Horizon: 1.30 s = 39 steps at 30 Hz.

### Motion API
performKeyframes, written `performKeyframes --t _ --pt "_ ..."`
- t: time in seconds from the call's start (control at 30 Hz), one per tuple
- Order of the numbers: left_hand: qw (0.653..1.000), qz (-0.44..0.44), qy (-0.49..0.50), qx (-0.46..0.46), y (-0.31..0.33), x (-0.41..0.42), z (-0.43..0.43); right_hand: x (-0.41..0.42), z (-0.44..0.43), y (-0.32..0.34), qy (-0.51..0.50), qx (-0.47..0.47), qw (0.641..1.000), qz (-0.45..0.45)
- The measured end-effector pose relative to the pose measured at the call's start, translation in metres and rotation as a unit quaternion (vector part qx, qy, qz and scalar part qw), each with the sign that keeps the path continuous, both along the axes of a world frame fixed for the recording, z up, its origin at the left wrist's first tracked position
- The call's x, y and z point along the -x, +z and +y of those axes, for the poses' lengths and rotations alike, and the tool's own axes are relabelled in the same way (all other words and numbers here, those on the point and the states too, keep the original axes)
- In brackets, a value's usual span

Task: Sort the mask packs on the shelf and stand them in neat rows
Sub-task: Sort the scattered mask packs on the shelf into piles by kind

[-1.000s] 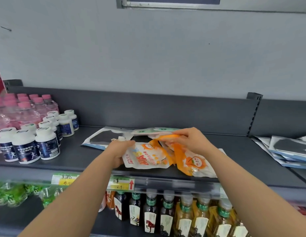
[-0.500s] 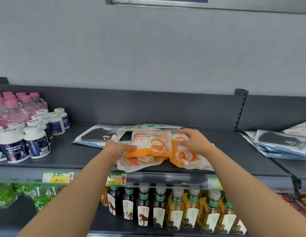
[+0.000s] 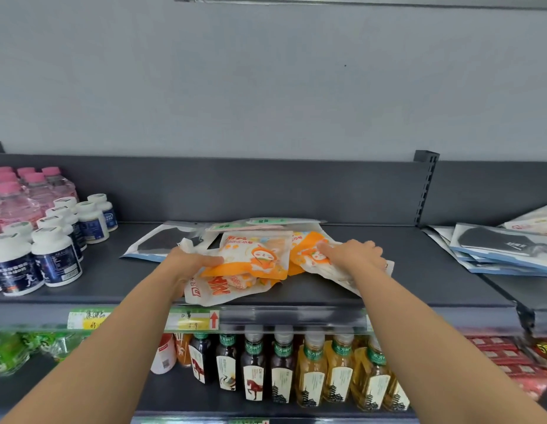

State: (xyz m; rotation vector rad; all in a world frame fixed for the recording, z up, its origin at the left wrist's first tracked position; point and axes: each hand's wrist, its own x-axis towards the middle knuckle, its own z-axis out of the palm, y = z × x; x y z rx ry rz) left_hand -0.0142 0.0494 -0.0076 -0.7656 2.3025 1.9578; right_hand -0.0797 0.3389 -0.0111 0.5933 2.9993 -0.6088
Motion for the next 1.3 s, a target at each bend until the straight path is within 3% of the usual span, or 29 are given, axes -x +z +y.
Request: performKeyframes --t 0.2,0.33,0.47,0.57,0.93,1.07,1.2,1.3 --pt "0.999 -0.002 0.001 -0.045 -0.002 0.004 -0.002 0.014 -0.016 0.018 0.107 0.085 0.989 -0.053" --pt "0.999 -0.001 0.017 -0.029 0.001 0.009 0.001 0.025 0.0 0.014 0.133 0.044 0.989 -0.055" --pt "0.999 -0.005 0.019 0.03 0.011 0.009 0.012 0.026 0.004 0.008 0.136 0.166 0.975 -0.055" --pt "0.998 -0.005 0.016 0.062 0.013 0.012 0.022 0.033 -0.003 0.009 0.152 0.203 0.967 -0.037" --pt "0.997 -0.011 -0.004 0.07 0.014 0.018 0.027 0.044 -0.01 0.01 0.076 0.37 0.925 -0.036" --pt "0.999 -0.006 -0.031 0.026 0.016 0.013 0.025 0.034 -0.005 0.015 0.094 0.368 0.924 -0.043" --pt "0.992 -0.01 -0.073 -0.107 0.004 0.017 0.02 0.021 -0.002 0.016 0.086 0.402 0.911 -0.02" --pt "0.984 0.007 -0.112 -0.141 0.013 0.007 0.029 0.011 0.001 0.02 0.074 0.42 0.905 0.007"
